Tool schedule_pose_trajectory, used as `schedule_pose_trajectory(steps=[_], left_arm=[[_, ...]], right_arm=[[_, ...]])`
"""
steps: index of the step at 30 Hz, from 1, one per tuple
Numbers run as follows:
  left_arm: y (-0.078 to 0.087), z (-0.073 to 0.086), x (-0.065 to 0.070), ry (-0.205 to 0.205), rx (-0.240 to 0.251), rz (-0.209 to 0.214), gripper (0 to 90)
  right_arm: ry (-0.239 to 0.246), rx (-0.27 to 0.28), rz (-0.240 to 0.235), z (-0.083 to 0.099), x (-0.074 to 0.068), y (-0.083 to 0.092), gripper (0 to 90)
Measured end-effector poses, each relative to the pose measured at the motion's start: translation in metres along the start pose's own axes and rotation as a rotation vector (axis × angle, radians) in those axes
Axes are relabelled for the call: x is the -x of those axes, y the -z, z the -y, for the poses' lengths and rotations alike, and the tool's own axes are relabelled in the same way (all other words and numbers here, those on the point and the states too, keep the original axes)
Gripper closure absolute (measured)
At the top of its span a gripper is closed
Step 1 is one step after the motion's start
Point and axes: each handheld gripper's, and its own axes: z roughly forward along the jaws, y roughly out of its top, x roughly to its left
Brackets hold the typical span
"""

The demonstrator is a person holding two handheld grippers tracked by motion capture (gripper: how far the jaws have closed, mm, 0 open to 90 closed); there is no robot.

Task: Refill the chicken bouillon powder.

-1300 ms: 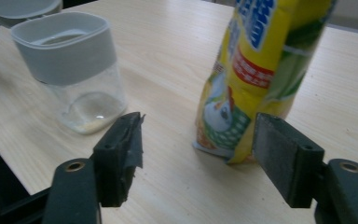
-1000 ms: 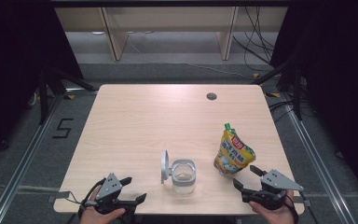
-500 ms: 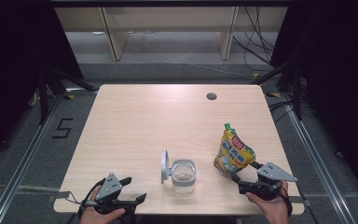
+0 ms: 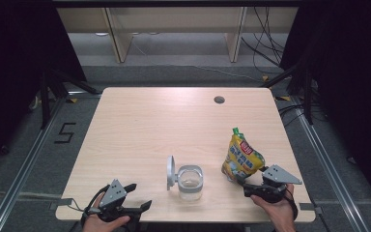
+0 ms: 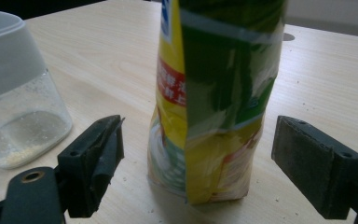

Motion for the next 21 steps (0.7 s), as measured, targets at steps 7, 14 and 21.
schedule_pose_trajectory(steps=[7,14,21], left_arm=[[0.0,0.0,0.0,-0.012,-0.01,-0.006,20.1],[-0.001,0.0,0.001,-0.009,-0.009,0.0,20.1],[-0.003,0.0,0.002,-0.008,-0.008,0.001,20.1]], right_arm=[[-0.009,0.009,0.0,0.001,0.005,-0.008,17.0],[-0.055,0.006,-0.008,0.003,0.006,-0.017,17.9],[-0.05,0.013,0.005,0.006,0.006,-0.025,17.1]])
